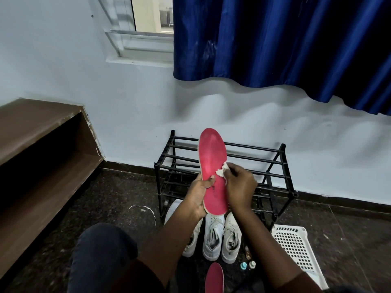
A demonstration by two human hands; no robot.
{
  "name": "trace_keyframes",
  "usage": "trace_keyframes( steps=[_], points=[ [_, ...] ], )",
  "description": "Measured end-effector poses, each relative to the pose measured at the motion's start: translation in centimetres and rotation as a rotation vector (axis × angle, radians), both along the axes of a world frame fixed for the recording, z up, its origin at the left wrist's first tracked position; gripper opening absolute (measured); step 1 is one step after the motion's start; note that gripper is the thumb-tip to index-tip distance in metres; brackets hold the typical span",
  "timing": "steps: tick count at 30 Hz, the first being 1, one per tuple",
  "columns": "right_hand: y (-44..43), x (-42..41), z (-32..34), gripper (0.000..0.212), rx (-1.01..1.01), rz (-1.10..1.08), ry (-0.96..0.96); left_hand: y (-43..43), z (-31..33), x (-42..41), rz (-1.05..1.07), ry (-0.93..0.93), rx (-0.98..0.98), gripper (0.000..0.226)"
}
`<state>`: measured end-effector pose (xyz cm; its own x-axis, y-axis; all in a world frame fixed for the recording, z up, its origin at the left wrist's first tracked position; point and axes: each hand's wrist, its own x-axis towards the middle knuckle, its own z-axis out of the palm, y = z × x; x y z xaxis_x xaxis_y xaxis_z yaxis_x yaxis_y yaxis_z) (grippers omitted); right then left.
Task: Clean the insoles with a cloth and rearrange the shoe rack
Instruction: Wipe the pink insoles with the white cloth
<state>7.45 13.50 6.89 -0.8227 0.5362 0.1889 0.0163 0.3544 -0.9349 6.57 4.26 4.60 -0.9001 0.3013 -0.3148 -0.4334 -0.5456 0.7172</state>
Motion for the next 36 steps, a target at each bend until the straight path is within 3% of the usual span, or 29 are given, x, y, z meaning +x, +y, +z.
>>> trace_keyframes(
  steps=[8, 23, 25, 32, 36],
  points=[
    [1.5, -4.3, 2.5, 0.02, -0.178, 0.059, -0.102, -0.2, 0.5, 0.4, -0.047, 0.03, -0.075, 0.018],
    [1.9, -1.1, -0.6, 0.025, -0.343, 0.061, -0.196, 1.0, 0.0, -0.7, 0.032, -0.023, -0.054, 0.019],
    [1.8, -1.3, -0.3, 0.025, -0.431, 0.044, -0.168, 0.8, 0.1, -0.6, 0.016, -0.015, -0.089, 0.019],
    [2.4, -3.9, 0.8, 0.021, -0.405, 0.012, -0.144, -0.5, 0.5, -0.1, -0.138, 0.052, -0.223, 0.02],
    [3.2, -4.6, 1.4, 0.018, -0.601, 0.111, -0.201, -0.7, 0.2, 0.0, -0.169, 0.051, -0.203, 0.023]
  ],
)
